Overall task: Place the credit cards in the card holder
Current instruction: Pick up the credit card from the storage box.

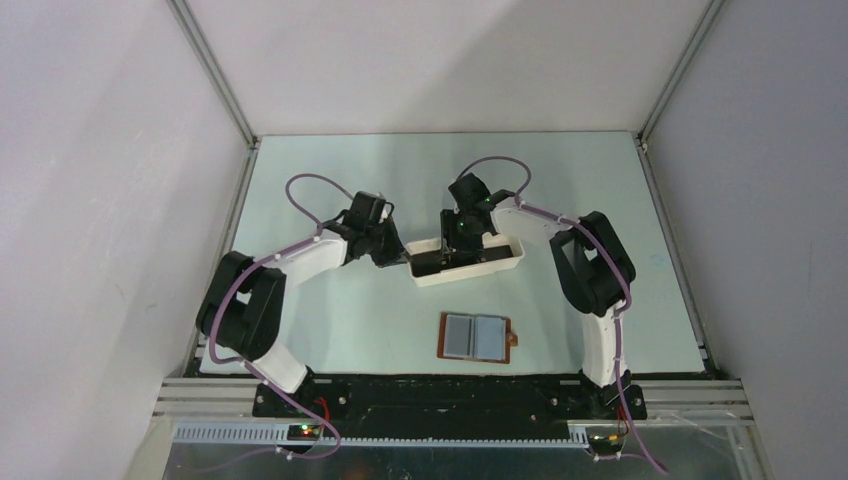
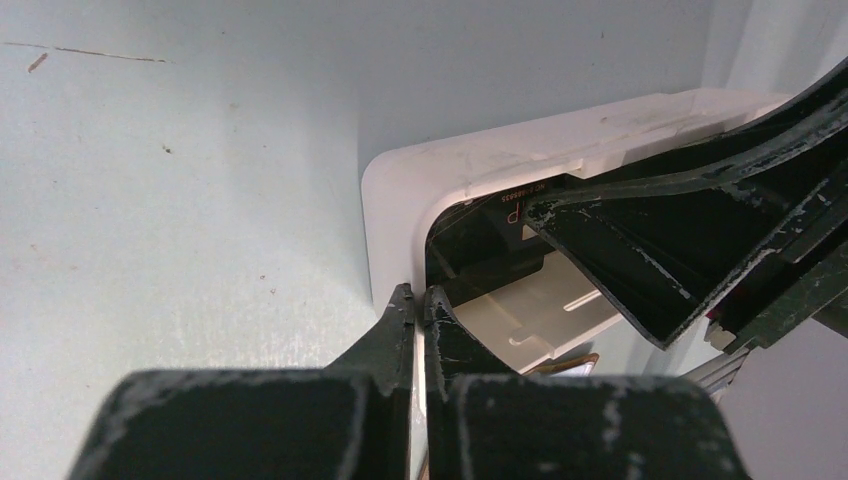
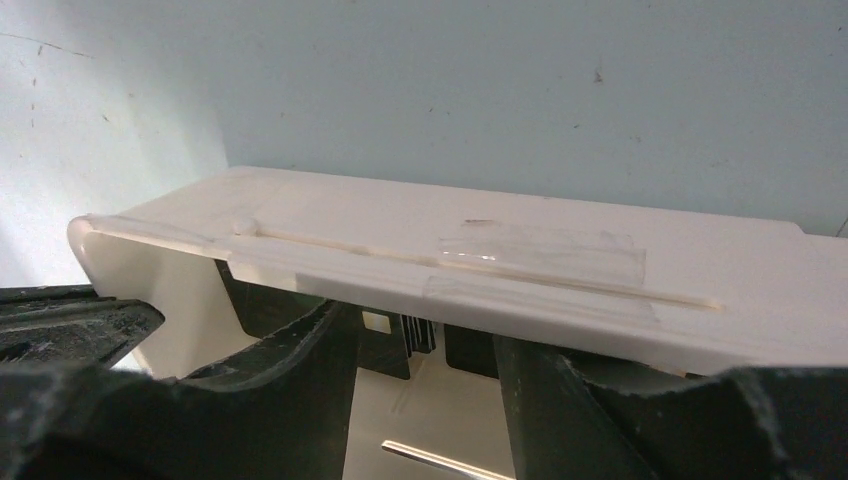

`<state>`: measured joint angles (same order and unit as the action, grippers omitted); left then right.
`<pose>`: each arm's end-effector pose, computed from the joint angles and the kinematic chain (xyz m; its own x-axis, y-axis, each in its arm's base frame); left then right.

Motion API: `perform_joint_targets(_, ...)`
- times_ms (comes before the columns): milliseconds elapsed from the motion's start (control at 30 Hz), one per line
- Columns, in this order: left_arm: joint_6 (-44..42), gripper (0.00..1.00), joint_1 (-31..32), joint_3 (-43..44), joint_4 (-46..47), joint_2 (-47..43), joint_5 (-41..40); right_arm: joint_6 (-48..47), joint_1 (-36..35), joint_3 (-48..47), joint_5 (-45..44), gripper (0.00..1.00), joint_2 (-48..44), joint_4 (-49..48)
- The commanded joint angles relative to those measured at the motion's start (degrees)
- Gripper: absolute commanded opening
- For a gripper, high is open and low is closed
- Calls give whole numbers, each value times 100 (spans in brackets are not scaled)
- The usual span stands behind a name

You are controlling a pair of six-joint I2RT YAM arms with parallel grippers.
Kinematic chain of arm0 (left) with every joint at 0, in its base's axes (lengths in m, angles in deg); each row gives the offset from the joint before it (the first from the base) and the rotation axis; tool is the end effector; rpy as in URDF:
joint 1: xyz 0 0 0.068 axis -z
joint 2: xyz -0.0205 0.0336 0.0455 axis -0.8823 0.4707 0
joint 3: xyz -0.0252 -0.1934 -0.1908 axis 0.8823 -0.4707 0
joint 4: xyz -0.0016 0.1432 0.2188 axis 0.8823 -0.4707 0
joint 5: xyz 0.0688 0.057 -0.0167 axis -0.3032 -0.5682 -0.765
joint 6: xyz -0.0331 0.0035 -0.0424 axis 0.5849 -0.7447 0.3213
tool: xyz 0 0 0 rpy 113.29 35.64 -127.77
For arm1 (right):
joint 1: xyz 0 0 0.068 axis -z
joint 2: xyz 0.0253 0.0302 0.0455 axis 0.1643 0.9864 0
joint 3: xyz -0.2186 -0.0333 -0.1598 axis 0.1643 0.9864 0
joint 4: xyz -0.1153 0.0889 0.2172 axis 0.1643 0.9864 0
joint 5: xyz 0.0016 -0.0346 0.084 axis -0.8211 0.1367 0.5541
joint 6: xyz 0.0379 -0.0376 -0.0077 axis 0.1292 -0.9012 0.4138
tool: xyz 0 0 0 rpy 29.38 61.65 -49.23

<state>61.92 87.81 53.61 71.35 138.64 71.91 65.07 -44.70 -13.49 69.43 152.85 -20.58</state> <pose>0.2884 -0.1480 0.1833 -0.8900 -0.3507 -0.2913 -0.1495 0.8282 -0.5401 0.3424 0.2491 0.1737 -0.9328 -0.1030 -0.3454 -0.2265 0.9130 0.3394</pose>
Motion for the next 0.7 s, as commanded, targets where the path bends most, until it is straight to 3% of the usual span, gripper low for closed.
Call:
perform_joint_targets(0, -196, 0, 144, -107, -277, 247, 64, -96, 7, -41, 54, 48, 68, -60)
perform_joint_targets(133, -199, 0, 149, -108, -276, 267, 67, -53, -56, -120, 212, 29, 94, -155)
perform_joint_targets(667, -207, 0, 158, -88, -279, 318, 103, -273, -456, -746, -37, 6, -69, 344)
